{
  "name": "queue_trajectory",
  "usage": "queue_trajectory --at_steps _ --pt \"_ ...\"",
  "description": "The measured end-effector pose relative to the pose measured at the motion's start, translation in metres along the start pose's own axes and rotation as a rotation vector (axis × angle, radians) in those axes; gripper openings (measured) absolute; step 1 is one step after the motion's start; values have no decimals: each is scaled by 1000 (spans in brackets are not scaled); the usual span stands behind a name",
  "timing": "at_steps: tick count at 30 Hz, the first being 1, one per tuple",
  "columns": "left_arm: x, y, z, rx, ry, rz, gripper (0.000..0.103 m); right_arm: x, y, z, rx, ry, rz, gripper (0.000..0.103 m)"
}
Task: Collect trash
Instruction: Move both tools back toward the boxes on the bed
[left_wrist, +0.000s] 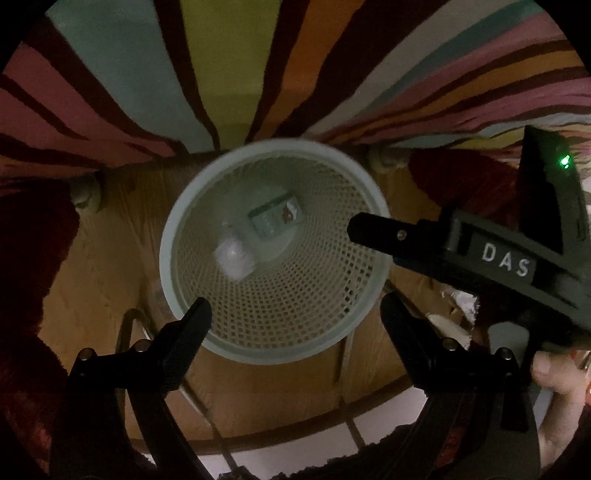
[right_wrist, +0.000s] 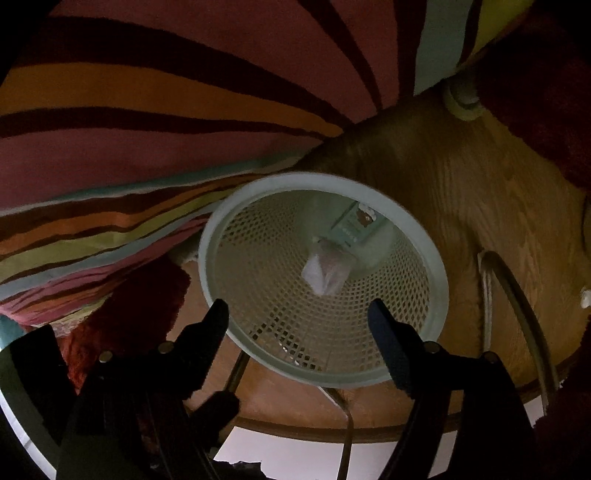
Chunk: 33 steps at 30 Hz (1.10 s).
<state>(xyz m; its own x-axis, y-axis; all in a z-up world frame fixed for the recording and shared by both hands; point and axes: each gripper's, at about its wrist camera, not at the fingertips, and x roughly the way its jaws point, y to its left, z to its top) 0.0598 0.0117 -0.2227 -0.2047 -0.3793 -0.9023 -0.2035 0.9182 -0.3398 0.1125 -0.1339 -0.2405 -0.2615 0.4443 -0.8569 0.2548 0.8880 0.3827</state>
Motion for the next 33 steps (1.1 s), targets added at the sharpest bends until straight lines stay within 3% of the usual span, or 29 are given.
queue_trajectory --at_steps 5,10,14,20,24,28,33 --pt "-18 -4 -11 24 -39 21 90 -23 10 -11 -65 -71 23 74" --pt "-47 -14 -23 70 -146 82 90 -43 23 -24 -154 -104 46 74" --pt "-73 -17 -34 86 -248 114 90 -71 38 -36 -260 -187 45 74" --pt "-122 -25 -47 116 -446 187 90 -143 54 -50 -392 -496 18 74" --pt "-156 -37 -50 142 -593 217 90 -195 61 -55 -414 -714 62 74" --pt "-186 -52 -43 143 -710 210 90 -226 65 -45 -413 -807 121 74" --pt "-206 -75 -25 146 -779 187 90 -250 70 -29 -402 -892 162 74"
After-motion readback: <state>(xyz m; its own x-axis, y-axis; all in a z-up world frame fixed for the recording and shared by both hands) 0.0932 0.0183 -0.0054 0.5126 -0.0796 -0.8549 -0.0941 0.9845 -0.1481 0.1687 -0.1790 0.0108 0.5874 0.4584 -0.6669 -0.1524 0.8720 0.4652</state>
